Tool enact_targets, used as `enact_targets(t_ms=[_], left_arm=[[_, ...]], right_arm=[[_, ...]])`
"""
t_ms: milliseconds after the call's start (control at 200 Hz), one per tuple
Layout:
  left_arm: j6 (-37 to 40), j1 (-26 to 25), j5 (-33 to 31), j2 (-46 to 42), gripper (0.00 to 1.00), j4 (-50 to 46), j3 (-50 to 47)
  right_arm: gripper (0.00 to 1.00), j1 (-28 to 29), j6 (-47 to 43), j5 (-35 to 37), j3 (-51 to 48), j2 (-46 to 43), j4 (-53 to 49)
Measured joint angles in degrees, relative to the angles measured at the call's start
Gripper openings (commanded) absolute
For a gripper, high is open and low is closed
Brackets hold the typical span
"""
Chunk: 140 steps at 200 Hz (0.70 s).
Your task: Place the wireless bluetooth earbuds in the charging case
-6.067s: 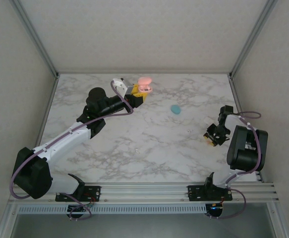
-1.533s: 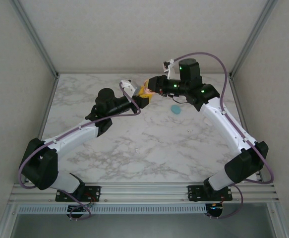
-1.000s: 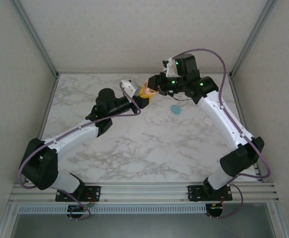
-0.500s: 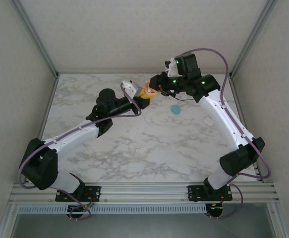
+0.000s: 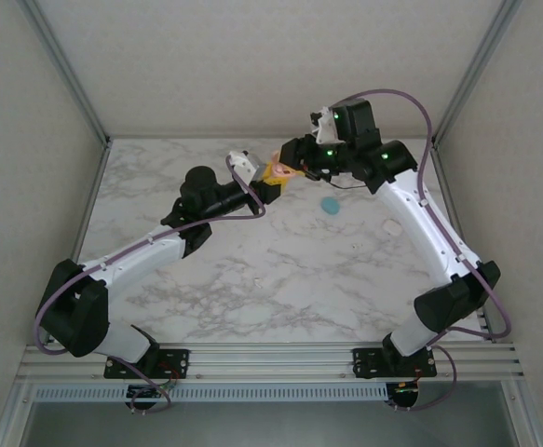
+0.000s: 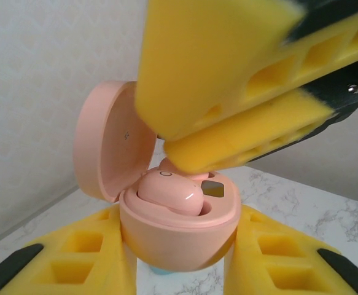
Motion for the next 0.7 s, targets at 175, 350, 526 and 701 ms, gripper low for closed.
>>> enact_targets(t_ms=[175, 350, 526, 701], left_arm=[[0.02, 0.0, -0.24, 0.0, 0.18, 0.28, 0.0], [0.04, 0.0, 0.04, -0.15, 0.18, 0.24, 0.0], [0.7, -0.02, 1.44, -1.36, 0.18, -0.68, 0.0], [1.46, -0.15, 1.99, -2.38, 0.18, -1.66, 0.02]], right_arm=[[0.39, -0.28, -2.93, 3.02, -1.36, -5.49, 0.94], [0.47, -3.19, -2.67, 6.84, -2.27, -8.11, 2.34], [0.51, -7.74, -0.72, 4.9, 0.74, -1.88, 2.21], [0.53, -8.11, -0.31, -1.44, 5.18, 6.29, 1.42]])
